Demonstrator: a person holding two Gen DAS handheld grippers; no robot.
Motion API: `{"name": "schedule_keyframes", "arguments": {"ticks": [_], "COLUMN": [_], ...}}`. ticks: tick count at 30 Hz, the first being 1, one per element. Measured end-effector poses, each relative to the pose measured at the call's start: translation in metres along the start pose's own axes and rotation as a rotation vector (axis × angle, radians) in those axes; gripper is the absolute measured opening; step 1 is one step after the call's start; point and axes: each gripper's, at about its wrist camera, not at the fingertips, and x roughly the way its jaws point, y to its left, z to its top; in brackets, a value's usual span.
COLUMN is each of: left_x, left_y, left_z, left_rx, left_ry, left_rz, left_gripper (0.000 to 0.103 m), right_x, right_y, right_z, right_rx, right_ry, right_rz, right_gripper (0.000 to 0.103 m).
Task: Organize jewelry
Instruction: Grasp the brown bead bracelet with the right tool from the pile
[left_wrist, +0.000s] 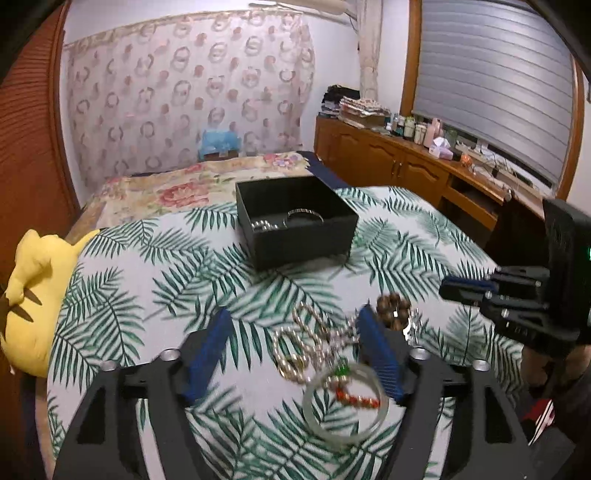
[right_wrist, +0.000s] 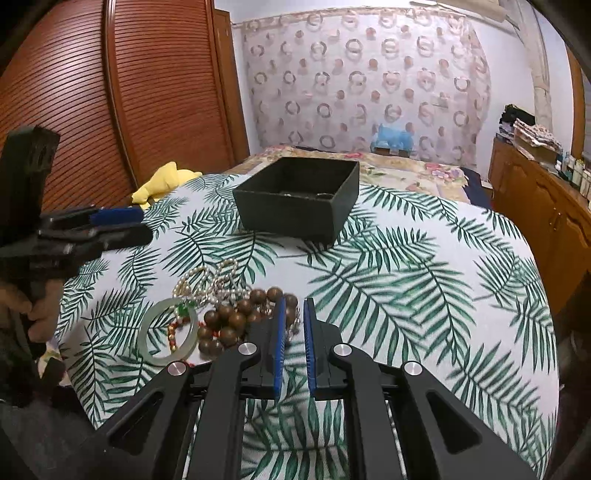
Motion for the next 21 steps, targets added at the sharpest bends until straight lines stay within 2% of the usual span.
{"name": "schedule_keyframes", "arguments": {"ticks": [4, 10, 21], "left_x": [0.004, 0.02, 0.039], "left_y": [-0.009, -0.022, -0.035], "left_z": [-0.013, -0.034, -0.049], "left_rx": [-0.002, 0.016, 0.044], "left_ry": [0.031, 0.103, 0.189], "left_rz": [-0.019, -0.014, -0.002], "left_gripper": [0.078, 0.079, 0.081], "right_x": [-0.004, -0.001, 0.004], "right_y": [0.002, 0.007, 0.019], "right_z": [-0.002, -0.007, -0.012], "right_rx": [0.004, 0.006, -0.02], "right_ry": [-0.011, 0.0, 0.02], "right_rz": [-0.008, 0.004, 0.014], "right_gripper": [0.011, 0.011, 0.011]}}
